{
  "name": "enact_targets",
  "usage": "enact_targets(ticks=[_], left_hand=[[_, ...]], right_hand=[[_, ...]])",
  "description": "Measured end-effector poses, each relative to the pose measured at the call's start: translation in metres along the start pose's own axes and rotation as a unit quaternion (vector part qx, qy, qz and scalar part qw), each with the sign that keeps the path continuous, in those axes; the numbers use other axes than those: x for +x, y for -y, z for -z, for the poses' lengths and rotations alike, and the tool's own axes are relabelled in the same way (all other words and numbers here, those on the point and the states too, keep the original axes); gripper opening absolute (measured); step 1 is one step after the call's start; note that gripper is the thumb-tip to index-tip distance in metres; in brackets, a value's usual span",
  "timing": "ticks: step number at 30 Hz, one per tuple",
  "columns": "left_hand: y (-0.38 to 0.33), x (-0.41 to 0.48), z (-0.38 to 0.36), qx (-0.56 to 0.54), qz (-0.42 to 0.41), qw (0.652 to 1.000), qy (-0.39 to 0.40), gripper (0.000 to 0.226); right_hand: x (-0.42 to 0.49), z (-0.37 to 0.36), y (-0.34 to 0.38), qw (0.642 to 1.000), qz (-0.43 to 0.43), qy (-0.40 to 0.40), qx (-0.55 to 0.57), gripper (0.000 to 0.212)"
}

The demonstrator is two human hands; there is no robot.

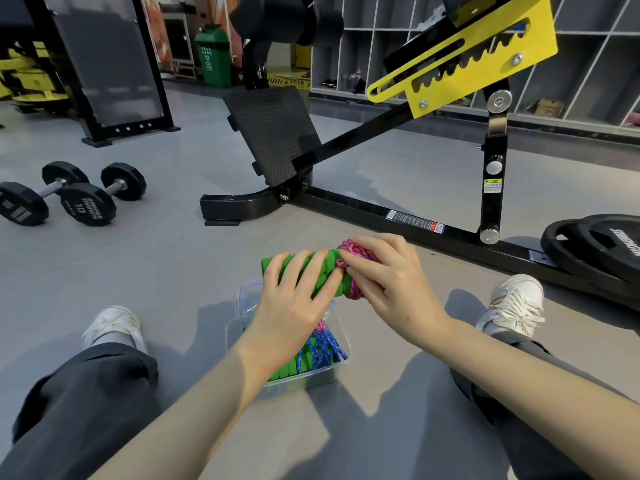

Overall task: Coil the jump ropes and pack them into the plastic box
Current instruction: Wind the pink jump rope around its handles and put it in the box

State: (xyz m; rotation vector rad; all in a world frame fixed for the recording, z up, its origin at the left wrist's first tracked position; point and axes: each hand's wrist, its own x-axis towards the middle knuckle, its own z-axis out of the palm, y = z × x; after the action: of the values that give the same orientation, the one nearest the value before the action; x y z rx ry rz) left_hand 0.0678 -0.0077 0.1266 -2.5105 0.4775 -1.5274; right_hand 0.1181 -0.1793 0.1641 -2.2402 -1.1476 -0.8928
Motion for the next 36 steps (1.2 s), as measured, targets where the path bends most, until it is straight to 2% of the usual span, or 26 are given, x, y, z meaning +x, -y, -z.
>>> enact_targets(ticks=[5,9,12,15,21,24,26,28,30,33,36], left_hand=[[-0.001,0.0,0.001,0.002,0.002,1.0,0.001,0.039],[0.001,0.001,0.001,0.016,0.012,1.0,-0.005,0.042],[0.003,0.003,0.002,0.029,0.018,0.999,0.001,0.048],[0.002,0.004,0.003,0.028,0.02,0.999,0.003,0.05],[0.005,0.003,0.004,0.025,0.011,1.0,0.0,0.04],[0.005,0.002,0.004,0.023,0.01,1.0,-0.003,0.04],[0.003,0.003,0.004,0.021,0.007,1.0,-0.008,0.039],[0.001,0.003,0.003,0.012,0.005,1.0,-0.009,0.038],[0.0,0.003,0.003,0.005,0.004,1.0,-0.01,0.041],[-0.001,0.005,0.005,0.002,0.004,1.0,-0.009,0.046],[-0.001,0.006,0.006,0.006,0.003,1.0,-0.011,0.049]], right_hand=[[0.012,0.012,0.0,0.992,-0.044,-0.035,0.115,0.018],[0.018,0.022,0.002,0.955,-0.177,-0.092,0.22,0.023],[0.021,0.023,0.003,0.926,-0.242,-0.125,0.262,0.028],[0.024,0.024,0.004,0.913,-0.272,-0.13,0.276,0.025],[0.018,0.018,0.007,0.939,-0.241,-0.115,0.217,0.013],[0.019,0.017,0.011,0.932,-0.269,-0.111,0.218,0.011],[0.021,0.016,0.012,0.886,-0.348,-0.1,0.29,0.012],[0.023,0.016,0.013,0.804,-0.426,-0.09,0.405,0.017],[0.025,0.017,0.011,0.751,-0.484,-0.082,0.442,0.023],[0.028,0.022,0.01,0.702,-0.534,-0.072,0.465,0.029],[0.029,0.027,0.013,0.69,-0.542,-0.069,0.476,0.027]])
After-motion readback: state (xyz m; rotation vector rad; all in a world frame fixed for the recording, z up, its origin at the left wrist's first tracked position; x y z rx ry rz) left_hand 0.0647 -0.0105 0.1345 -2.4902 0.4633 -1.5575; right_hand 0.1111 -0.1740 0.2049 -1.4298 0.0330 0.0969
